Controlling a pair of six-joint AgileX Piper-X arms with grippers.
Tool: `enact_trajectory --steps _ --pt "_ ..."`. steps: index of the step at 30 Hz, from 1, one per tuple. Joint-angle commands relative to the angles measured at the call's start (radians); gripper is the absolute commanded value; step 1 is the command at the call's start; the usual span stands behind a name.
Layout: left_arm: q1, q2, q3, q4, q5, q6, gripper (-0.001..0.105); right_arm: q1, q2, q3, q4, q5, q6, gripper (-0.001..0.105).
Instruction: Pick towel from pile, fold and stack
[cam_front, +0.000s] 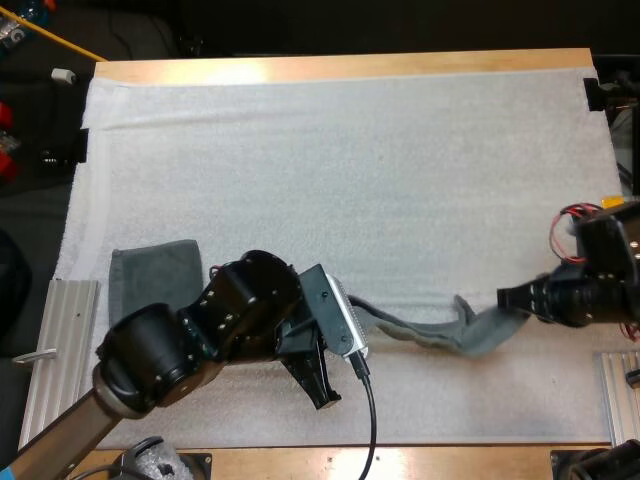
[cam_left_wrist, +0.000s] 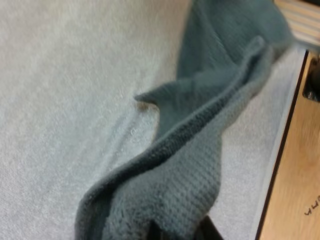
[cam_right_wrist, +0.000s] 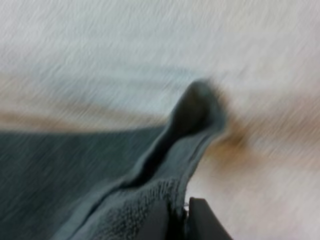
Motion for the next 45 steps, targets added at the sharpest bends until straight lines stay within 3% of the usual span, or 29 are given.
enact_trajectory --steps 1,4,6,9,11,13,17,21,25,33,40,45 --pt "0.008 0.004 -0.001 0.005 0.003 -0.025 0.000 0.000 -0.007 -0.022 0.048 -0.127 -0.008 0.000" --pt "0.057 0.030 0.015 0.022 -0.003 -0.082 0.000 0.000 -0.008 -0.048 0.063 -0.403 -0.029 0.000" --pt "0.097 0.054 0.025 0.053 -0.003 -0.102 0.000 0.000 -0.008 -0.055 0.041 -0.470 -0.032 0.000" --pt "0.150 0.093 0.046 0.104 -0.003 -0.106 0.000 0.000 -0.008 -0.053 -0.006 -0.261 -0.005 0.000" --pt "0.185 0.121 0.062 0.141 0.000 -0.142 0.000 0.000 -0.004 -0.041 -0.004 -0.039 0.024 0.000" --pt "0.200 0.145 0.071 0.176 0.022 -0.158 0.000 0.000 -0.001 -0.029 0.029 0.034 0.025 0.000" --pt "0.202 0.183 0.072 0.235 0.166 -0.170 0.000 0.000 -0.003 0.011 0.100 0.002 0.015 0.000" --pt "0.199 0.173 0.067 0.235 0.237 -0.165 0.000 0.000 -0.012 0.015 0.092 -0.098 0.012 0.000" --pt "0.199 0.129 0.067 0.233 0.238 -0.162 0.000 0.000 -0.038 0.012 0.071 -0.172 0.007 0.000" --pt "0.199 -0.007 0.067 0.232 0.238 -0.162 0.000 0.000 -0.123 -0.049 0.066 -0.131 0.034 0.000" --pt "0.199 -0.094 0.067 0.231 0.235 -0.170 0.000 0.000 -0.167 -0.098 0.066 -0.160 0.082 0.000" --pt "0.199 -0.097 0.067 0.223 0.137 -0.170 0.000 0.000 -0.157 -0.098 0.066 -0.223 0.087 0.000"
